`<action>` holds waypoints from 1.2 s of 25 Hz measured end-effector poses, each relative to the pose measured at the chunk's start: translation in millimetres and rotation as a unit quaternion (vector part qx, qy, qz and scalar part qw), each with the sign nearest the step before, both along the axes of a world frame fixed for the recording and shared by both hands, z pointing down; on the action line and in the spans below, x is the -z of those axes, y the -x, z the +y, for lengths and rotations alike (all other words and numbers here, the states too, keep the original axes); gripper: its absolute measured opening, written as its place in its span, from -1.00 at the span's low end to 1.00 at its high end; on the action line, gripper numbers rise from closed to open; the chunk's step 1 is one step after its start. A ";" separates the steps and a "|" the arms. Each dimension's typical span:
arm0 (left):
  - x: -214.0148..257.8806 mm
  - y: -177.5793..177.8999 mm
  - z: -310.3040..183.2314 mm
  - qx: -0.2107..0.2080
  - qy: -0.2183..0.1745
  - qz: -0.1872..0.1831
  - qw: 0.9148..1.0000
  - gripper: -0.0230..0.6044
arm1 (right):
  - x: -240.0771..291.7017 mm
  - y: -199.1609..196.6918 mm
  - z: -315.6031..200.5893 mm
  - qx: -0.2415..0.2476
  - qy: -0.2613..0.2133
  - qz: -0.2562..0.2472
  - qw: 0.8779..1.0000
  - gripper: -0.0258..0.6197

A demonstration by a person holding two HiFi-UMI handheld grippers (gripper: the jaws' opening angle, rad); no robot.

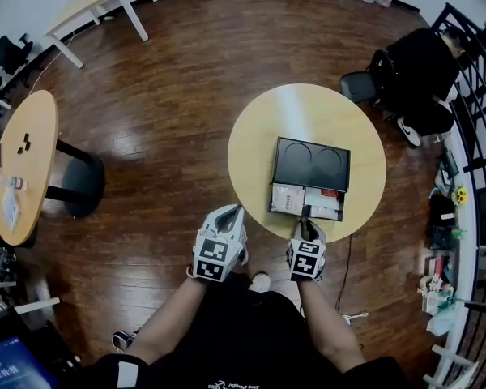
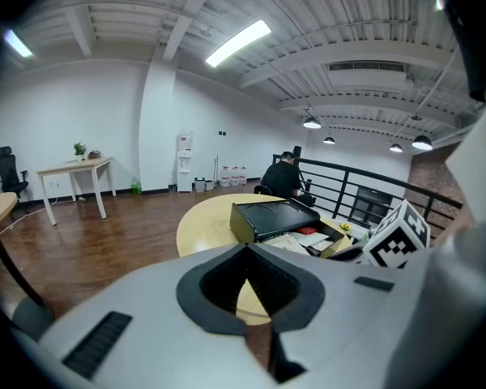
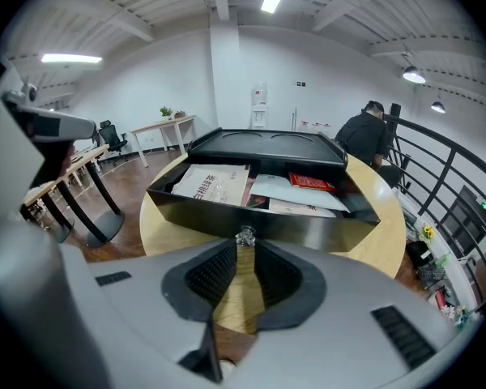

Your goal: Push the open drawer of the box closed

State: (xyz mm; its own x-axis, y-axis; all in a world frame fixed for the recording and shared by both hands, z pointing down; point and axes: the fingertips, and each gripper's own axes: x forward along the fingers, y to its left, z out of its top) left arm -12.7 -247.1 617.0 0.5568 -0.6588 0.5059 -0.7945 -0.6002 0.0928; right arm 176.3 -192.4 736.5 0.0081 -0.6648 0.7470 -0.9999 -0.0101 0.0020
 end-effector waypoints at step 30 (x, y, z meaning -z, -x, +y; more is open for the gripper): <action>-9.6 10.2 -9.9 0.011 0.009 -0.008 1.000 -0.93 | 0.0 -16.9 -57.3 -0.007 -0.015 0.003 1.000 -0.70</action>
State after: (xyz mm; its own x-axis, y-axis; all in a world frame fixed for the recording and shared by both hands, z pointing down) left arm -22.9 -256.9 626.5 0.5340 -0.6617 0.5263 -0.8092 -0.5805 0.0911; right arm 193.2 -249.7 736.4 0.0223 -0.6866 0.7267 -0.9997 -0.0249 0.0072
